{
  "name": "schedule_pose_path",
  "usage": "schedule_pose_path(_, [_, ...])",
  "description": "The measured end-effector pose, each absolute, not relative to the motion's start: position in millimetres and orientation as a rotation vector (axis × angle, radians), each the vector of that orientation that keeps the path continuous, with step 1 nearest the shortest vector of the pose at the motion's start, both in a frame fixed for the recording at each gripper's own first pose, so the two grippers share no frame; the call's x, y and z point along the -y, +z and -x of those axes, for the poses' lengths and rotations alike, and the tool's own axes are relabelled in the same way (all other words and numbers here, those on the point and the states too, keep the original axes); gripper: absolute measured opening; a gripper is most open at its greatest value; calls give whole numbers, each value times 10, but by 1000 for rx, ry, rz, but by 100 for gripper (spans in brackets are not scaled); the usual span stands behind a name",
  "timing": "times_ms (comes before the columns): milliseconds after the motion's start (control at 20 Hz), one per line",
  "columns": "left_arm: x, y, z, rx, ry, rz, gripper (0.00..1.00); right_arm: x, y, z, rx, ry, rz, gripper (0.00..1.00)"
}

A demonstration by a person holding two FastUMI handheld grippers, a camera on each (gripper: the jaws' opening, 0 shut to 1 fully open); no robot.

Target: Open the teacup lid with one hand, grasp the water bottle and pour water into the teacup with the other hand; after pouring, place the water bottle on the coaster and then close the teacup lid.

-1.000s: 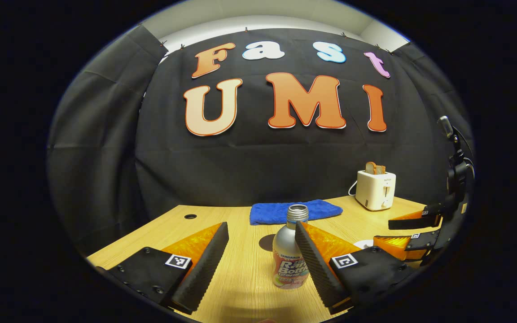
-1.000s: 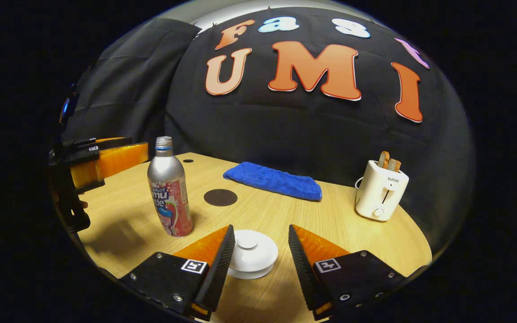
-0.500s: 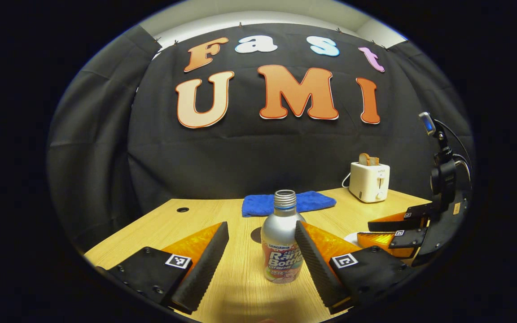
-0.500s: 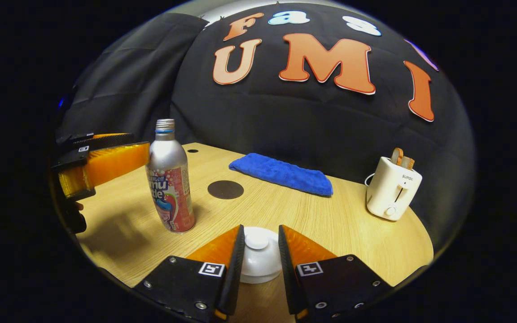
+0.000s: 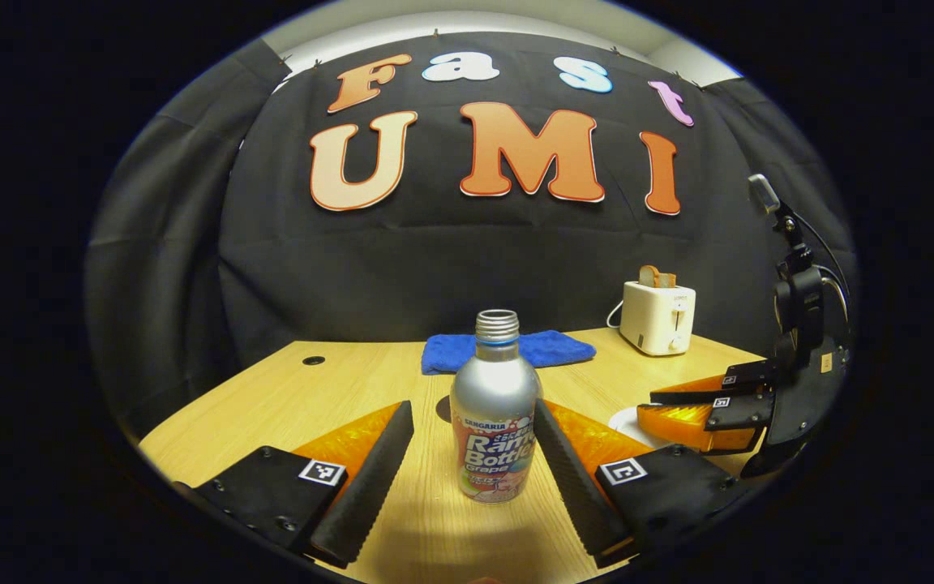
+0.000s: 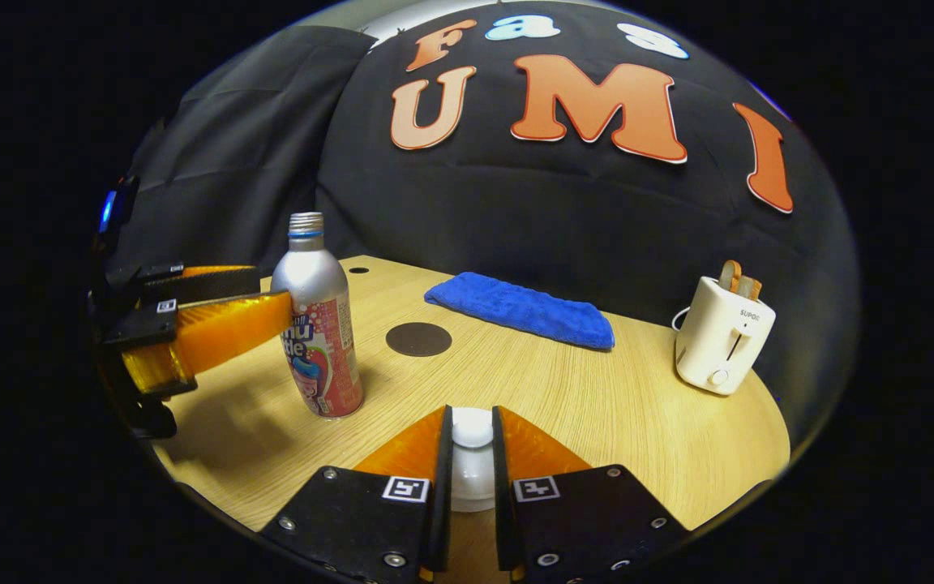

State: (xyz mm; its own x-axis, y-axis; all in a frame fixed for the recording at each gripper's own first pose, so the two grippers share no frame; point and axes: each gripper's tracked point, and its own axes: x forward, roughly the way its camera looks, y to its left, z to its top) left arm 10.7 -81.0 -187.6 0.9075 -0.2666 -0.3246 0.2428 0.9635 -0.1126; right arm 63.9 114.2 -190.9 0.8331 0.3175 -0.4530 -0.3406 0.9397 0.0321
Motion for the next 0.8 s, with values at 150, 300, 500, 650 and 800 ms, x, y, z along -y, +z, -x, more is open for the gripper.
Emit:
schedule_pose_path(150, [909,-1934,-81,-366,-290,89,98,-1083,-1718,-658,-419,338,23,23])
schedule_pose_path(300, [977,-2050,-95,-400,-297,129,98,-967,-1628,-633,-399,317,32,24])
schedule_pose_path(500, [1021,-2251,-130,-450,-286,124,98,-823,-1561,-563,-385,287,20,23])
schedule_pose_path(650, [1051,-2455,-120,-501,-280,128,97,-703,-1488,-536,-369,261,14,23])
schedule_pose_path(800, [1049,-2579,-155,-534,-267,138,97,-610,-1419,-493,-363,247,-5,23])
